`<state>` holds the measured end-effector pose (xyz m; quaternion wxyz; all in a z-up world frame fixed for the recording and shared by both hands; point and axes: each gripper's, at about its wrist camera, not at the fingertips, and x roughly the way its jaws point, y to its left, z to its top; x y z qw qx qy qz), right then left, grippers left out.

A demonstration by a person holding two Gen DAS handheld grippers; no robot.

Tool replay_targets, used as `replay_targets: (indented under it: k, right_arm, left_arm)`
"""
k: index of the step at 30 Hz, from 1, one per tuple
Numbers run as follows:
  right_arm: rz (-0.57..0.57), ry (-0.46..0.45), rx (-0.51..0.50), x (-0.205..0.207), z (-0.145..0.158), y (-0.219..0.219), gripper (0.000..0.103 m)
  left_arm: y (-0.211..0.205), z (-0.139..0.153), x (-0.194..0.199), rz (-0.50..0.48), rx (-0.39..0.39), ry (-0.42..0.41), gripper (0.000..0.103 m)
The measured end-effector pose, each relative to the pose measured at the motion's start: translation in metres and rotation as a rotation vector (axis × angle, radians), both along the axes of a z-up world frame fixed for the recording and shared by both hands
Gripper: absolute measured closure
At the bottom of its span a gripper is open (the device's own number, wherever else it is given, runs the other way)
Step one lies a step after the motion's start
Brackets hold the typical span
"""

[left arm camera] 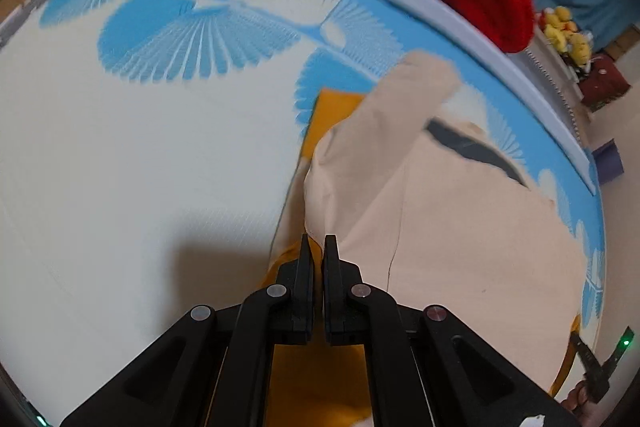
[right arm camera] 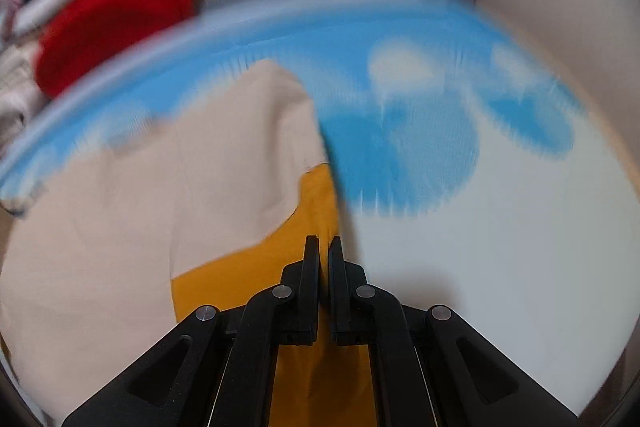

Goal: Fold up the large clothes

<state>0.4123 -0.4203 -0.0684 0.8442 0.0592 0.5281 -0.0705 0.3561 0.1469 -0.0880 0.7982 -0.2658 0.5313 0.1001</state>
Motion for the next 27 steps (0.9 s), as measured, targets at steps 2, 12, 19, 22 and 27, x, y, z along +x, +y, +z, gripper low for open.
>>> replay_targets:
  k: [2,12,19,22,27]
  right_arm:
    - [0.000,0.004,0.006,0.002,-0.002,0.000,0.099]
    - [-0.032,-0.151,0.005,0.023,0.024,-0.002,0.099]
    - [-0.106,0.000,0.050,0.026,-0.008,-0.021,0.078]
    - [-0.138,-0.087,0.020,0.014,0.017,-0.026,0.078]
    - [0.037,-0.129,0.097,-0.006,0.040,-0.005,0.078]
  left_arm:
    - [0.000,0.006,0.004,-0.001,0.031,-0.028,0.101]
    - [0.001,0.004,0.032,0.010,0.018,-0.066,0.093]
    - [0.038,0.018,0.011,0.072,-0.126,-0.097,0.073]
    - [0.031,0.036,0.001,-0.060,-0.184,-0.138,0.074]
    - [-0.014,0.031,-0.012,-0.415,-0.232,-0.063,0.074]
